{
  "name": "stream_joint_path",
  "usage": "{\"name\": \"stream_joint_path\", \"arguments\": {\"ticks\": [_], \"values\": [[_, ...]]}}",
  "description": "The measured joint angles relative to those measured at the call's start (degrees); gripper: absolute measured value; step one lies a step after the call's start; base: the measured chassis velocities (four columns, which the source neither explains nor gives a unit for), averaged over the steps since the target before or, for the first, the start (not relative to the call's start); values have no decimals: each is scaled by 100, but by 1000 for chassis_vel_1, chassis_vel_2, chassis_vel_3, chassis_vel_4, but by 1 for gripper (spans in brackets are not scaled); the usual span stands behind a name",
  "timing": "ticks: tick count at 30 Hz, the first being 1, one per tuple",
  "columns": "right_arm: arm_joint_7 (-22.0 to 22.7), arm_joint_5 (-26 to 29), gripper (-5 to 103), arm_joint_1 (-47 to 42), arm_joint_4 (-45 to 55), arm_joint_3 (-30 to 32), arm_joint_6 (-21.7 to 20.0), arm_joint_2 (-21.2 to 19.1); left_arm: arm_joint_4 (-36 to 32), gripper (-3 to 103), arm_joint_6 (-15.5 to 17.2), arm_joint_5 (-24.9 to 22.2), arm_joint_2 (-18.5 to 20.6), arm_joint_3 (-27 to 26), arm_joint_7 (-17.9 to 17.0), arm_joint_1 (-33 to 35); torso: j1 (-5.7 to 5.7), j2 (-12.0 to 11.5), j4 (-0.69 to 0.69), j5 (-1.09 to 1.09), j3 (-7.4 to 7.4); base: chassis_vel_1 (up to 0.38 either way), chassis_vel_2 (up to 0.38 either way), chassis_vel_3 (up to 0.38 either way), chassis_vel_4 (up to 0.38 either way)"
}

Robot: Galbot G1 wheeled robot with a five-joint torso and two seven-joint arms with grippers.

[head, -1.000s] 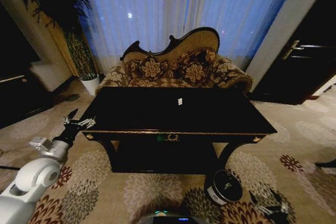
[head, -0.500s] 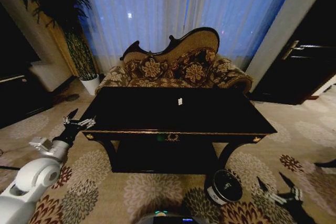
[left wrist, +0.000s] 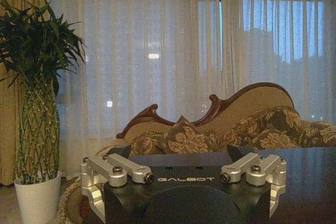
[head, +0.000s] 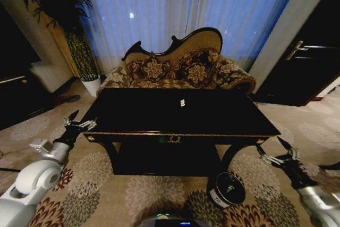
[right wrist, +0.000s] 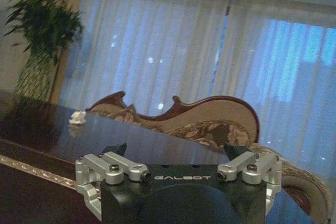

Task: Move to the front of the table and place the trash on the table into the trash bin.

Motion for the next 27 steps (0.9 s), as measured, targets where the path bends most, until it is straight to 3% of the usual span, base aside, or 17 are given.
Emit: {"name": "stream_joint_path", "arguments": {"ticks": [3,7,8,11,12,15,20,27], "values": [[92,-91,100,99,-11,-70,-129,-270,0,100,0,0,0,0,0,0,0,0,0,-1,0,0,0,0,0],[252,-34,100,415,-83,-316,-465,-994,0,100,0,0,0,0,0,0,0,0,0,-1,0,0,0,0,0],[252,-34,100,415,-83,-316,-465,-994,0,100,0,0,0,0,0,0,0,0,0,-1,0,0,0,0,0],[331,63,100,766,-226,-660,-661,-1608,0,100,0,0,0,0,0,0,0,0,1,-2,0,0,0,0,0],[331,63,100,766,-226,-660,-661,-1608,0,100,0,0,0,0,0,0,0,0,1,-2,0,0,0,0,0],[420,212,100,1256,-377,-1117,-854,-2098,0,100,0,0,0,0,0,0,0,0,1,-1,0,0,0,0,0],[560,378,100,1956,-507,-1762,-1040,-2442,0,100,0,0,0,0,0,0,0,-1,0,-1,0,0,0,0,0],[971,805,100,2637,-505,-2422,-1490,-2469,0,100,0,0,0,0,0,0,0,0,2,-1,0,0,0,0,0]]}}
